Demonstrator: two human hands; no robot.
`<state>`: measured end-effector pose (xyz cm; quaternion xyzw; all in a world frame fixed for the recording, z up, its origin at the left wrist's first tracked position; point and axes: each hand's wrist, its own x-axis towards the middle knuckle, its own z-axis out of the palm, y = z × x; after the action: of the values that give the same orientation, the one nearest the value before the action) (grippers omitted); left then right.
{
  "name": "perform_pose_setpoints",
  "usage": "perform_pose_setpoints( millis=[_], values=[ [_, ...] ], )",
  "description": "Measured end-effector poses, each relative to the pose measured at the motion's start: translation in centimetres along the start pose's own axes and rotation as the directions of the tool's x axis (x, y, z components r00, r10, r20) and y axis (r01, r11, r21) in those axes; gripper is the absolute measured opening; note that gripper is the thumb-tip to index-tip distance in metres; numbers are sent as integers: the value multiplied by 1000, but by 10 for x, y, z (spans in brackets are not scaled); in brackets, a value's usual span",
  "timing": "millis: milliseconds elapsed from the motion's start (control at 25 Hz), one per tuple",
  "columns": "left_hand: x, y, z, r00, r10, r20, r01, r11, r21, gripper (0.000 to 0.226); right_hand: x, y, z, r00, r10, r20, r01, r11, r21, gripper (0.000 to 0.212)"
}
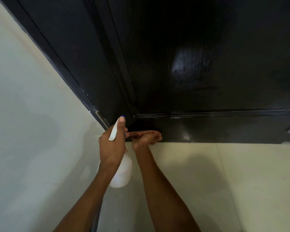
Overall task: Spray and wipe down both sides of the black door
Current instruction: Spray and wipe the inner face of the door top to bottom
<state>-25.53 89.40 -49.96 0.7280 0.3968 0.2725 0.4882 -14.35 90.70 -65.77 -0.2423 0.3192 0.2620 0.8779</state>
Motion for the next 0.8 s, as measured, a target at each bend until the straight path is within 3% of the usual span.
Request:
perform_pose_setpoints(
  millis=[120,200,320,480,560,600,640,720,800],
  values=[
    [3,2,-4,1000,-10,-1,10,1000,6,67,24,22,-4,999,51,2,-50,988,-145,78],
    [1,3,-2,999,-40,10,40,999,-14,68,-11,-16,-1,996,-4,-84,-10,987,-159,75],
    [-4,0,3,998,-52,33,52,999,8,71,-18,-76,-19,986,-67,-152,61,997,-42,80],
    [-8,-1,5,995,-79,56,79,997,15,72,-39,-132,-26,925,-321,-201,330,944,9,65],
    [-8,1,3,994,-95,59,95,995,11,72,-42,-131,-16,834,-503,-226,475,864,-170,66],
    [-8,2,3,993,-99,60,99,995,7,73,-39,-118,-9,775,-611,-162,531,768,-359,67],
    [-8,2,2,994,-97,54,97,995,6,73,-37,-100,-5,707,-707,-24,577,597,-558,68],
    [-5,3,-2,995,-91,41,91,996,-11,73,-15,-53,-15,599,-729,332,572,99,-814,69],
    [-1,5,-4,996,-81,34,82,996,-30,72,17,-8,-35,483,-535,693,535,-446,-718,67]
  ],
)
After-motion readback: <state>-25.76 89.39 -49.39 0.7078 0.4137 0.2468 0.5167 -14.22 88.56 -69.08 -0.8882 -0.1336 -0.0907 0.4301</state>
